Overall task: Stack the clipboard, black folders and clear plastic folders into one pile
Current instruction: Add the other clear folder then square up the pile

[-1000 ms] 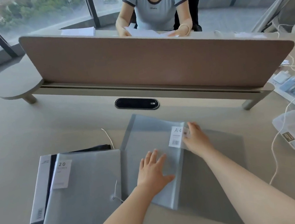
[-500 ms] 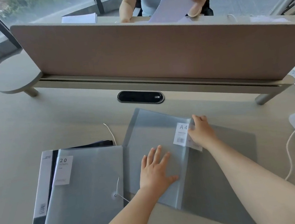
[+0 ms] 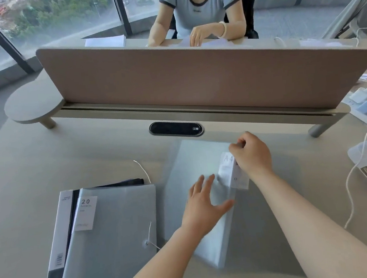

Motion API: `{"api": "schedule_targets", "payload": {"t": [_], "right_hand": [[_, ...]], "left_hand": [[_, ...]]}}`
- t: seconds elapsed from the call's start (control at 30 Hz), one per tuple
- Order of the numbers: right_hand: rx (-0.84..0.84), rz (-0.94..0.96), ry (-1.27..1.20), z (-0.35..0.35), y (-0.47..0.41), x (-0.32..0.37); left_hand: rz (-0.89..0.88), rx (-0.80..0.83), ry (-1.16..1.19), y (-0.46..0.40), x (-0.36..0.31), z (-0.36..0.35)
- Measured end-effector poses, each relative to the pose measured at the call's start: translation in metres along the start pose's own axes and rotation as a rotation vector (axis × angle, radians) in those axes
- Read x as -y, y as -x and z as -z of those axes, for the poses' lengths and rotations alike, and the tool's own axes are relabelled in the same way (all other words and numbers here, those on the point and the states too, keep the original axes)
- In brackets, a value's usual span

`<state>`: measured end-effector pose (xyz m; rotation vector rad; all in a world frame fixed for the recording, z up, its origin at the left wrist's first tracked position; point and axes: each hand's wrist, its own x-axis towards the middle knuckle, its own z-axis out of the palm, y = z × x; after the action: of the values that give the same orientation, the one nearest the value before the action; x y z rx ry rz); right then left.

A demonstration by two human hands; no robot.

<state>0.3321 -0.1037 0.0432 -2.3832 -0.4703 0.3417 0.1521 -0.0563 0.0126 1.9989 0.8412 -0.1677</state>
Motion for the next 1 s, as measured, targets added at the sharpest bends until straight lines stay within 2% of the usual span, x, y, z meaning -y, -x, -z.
{"api": "schedule_targets", "payload": {"t": [0.23, 0.43, 0.67, 0.73, 0.87, 0.93, 1.0], "right_hand": [[-0.179, 0.157, -0.194, 0.043, 0.051, 0.064], [-0.136, 0.287, -0.349, 0.064, 0.085, 0.104], [-0.033, 0.429, -0.508, 0.055, 0.110, 0.129], [-0.047, 0.396, -0.564, 0.046, 0.112, 0.124], [-0.176, 0.221, -0.611, 0.032, 0.108, 0.103], [-0.153, 0.108, -0.588, 0.023, 0.106, 0.088], [-0.059, 0.008, -0.571, 0.015, 0.108, 0.074]], "left_hand": [[-0.153, -0.084, 0.125, 0.036, -0.035, 0.016], [-0.241, -0.202, 0.333, 0.060, -0.050, 0.029], [-0.256, -0.414, 0.475, 0.073, -0.044, 0.061], [-0.272, -0.456, 0.535, 0.074, -0.038, 0.076], [-0.313, -0.474, 0.603, 0.080, -0.034, 0.113], [-0.311, -0.487, 0.660, 0.082, -0.030, 0.132], [-0.314, -0.486, 0.728, 0.081, -0.024, 0.148]]}}
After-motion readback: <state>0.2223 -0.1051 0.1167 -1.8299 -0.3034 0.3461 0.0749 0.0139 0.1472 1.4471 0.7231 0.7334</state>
